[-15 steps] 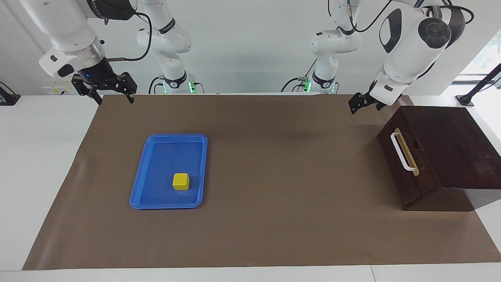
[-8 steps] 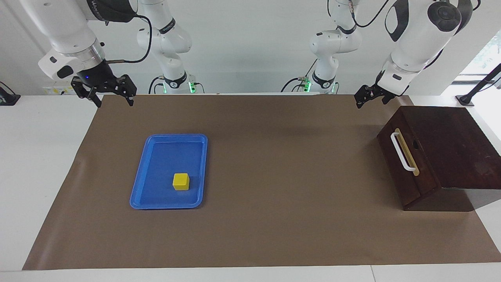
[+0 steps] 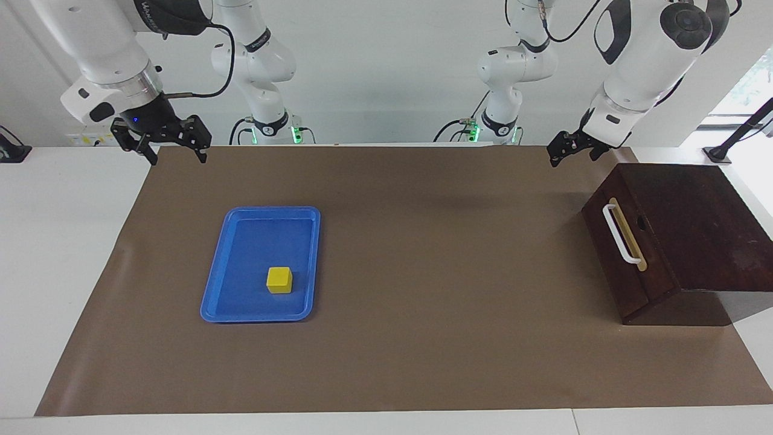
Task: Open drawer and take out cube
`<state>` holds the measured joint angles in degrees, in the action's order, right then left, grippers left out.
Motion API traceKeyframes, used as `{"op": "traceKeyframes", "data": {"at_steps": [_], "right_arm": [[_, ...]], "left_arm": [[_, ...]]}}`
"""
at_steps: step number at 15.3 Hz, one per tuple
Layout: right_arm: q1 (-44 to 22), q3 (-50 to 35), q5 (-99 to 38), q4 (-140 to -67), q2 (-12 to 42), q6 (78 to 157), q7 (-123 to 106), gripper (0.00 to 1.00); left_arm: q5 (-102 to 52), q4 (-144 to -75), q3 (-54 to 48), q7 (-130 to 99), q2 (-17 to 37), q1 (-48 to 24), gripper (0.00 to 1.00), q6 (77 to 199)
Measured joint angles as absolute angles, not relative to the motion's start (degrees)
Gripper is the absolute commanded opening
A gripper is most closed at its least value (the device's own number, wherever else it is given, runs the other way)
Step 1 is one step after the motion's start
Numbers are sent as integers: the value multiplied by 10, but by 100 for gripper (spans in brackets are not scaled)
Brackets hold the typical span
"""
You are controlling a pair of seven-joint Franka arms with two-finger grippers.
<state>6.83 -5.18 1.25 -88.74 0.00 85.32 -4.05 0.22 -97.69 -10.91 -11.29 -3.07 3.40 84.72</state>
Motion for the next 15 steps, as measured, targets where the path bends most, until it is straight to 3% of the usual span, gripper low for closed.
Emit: {"op": "traceKeyframes", "data": {"at_steps": [15], "right_arm": [[64,-60,12,-887,-6,854,-39,100]], "left_arm": [[2,-977,-109,-113,-31,34,100,847]]}}
